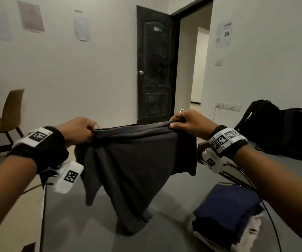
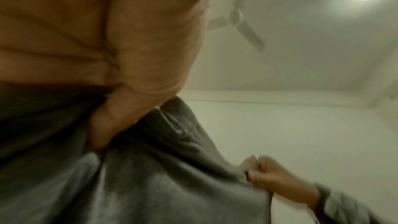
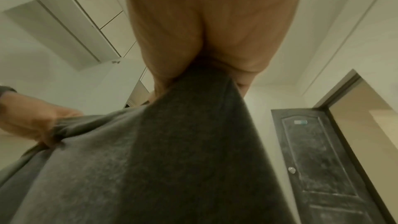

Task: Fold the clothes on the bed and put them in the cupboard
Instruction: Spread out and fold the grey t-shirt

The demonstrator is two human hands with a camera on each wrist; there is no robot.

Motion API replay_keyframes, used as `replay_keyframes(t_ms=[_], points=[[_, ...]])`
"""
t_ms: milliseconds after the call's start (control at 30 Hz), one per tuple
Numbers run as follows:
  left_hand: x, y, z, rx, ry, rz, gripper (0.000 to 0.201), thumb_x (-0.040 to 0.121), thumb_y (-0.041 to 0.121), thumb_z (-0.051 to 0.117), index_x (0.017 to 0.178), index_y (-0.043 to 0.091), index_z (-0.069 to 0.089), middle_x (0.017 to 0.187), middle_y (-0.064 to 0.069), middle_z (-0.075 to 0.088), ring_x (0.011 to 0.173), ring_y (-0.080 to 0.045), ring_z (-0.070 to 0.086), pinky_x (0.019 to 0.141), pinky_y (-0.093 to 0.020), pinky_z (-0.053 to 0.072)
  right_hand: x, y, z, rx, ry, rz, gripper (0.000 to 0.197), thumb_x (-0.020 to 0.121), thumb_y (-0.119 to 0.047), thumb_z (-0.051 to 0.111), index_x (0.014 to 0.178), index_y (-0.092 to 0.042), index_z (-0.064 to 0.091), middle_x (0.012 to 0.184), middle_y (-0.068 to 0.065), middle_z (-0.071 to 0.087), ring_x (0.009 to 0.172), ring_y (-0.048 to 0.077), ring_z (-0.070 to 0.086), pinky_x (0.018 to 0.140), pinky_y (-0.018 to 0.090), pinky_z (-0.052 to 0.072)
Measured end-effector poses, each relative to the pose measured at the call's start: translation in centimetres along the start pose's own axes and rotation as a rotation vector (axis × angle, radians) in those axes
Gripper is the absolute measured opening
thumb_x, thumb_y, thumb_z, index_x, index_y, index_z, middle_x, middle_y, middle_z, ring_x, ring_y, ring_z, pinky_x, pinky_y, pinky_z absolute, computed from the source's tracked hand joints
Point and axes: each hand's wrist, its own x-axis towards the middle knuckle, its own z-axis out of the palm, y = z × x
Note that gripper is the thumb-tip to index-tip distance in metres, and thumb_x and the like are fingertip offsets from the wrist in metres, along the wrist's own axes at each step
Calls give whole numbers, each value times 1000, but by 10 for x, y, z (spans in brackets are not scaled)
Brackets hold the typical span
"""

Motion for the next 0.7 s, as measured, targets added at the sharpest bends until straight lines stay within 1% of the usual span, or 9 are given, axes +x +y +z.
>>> replay_keyframes(t_ms=[33, 100, 167, 267, 367, 467, 533, 600, 700], points=[[4, 15, -9, 104, 17, 31, 26, 78, -11, 57, 72, 13, 65, 69, -2, 66, 66, -20, 57, 62, -26, 43, 3, 0, -11, -56, 54, 4, 23, 95, -33, 66, 109, -16, 74, 91, -9, 66, 87, 4, 62, 79, 22, 44], [11, 45, -23, 345, 96, 66, 22, 81, -2, 58, 86, 17, 67, 87, -1, 70, 81, -21, 62, 72, -27, 45, 5, 0, -34, -159, 153, 5, 23, 96, -33, 65, 105, -14, 74, 82, -15, 58, 78, 1, 56, 70, 19, 39], [19, 69, -31, 577, 193, 88, 22, 83, 3, 58, 100, 14, 66, 103, -9, 67, 95, -30, 62, 80, -31, 48, 5, 0, -58, -244, 251, -4, 23, 97, -30, 65, 106, -10, 74, 78, -19, 53, 73, -2, 52, 64, 9, 35], [24, 100, -38, 769, 282, 70, 19, 87, 11, 59, 103, 3, 65, 101, -20, 62, 94, -37, 62, 76, -34, 49, 0, 0, -90, -259, 430, -34, 24, 98, -27, 63, 108, -8, 74, 81, -11, 58, 74, 2, 53, 64, 3, 35], [26, 127, -52, 708, 360, 30, 16, 87, 7, 61, 101, -1, 65, 90, -19, 56, 80, -33, 55, 70, -32, 44, -5, -3, -119, -237, 452, -38, 21, 98, -29, 63, 108, -14, 73, 92, -5, 63, 82, 7, 58, 73, 12, 43], [30, 148, -80, 587, 394, 27, 16, 83, 0, 63, 97, -4, 71, 92, -22, 66, 77, -32, 59, 68, -32, 46, -10, -3, -150, -150, 571, -39, 15, 98, -28, 62, 104, -18, 70, 93, -2, 66, 87, 12, 61, 78, 23, 47], [29, 160, -98, 521, 424, 42, 17, 83, 0, 62, 95, -2, 74, 92, -22, 68, 82, -35, 63, 70, -31, 47, -11, -5, -166, -44, 606, -18, 11, 101, -29, 57, 103, -21, 64, 96, 1, 65, 89, 14, 60, 78, 24, 44], [26, 172, -111, 492, 464, 86, 18, 84, -2, 60, 93, 0, 75, 95, -21, 70, 86, -36, 64, 72, -29, 46, -11, -5, -174, -97, 541, 19, 10, 104, -31, 51, 106, -22, 57, 98, 0, 62, 89, 13, 58, 78, 26, 41], [21, 182, -125, 498, 497, 121, 25, 84, -5, 58, 97, 5, 77, 94, -15, 69, 87, -34, 61, 73, -28, 43, -12, -6, -181, -115, 546, 40, 13, 106, -34, 44, 107, -24, 51, 89, -10, 58, 82, 2, 54, 71, 22, 39]])
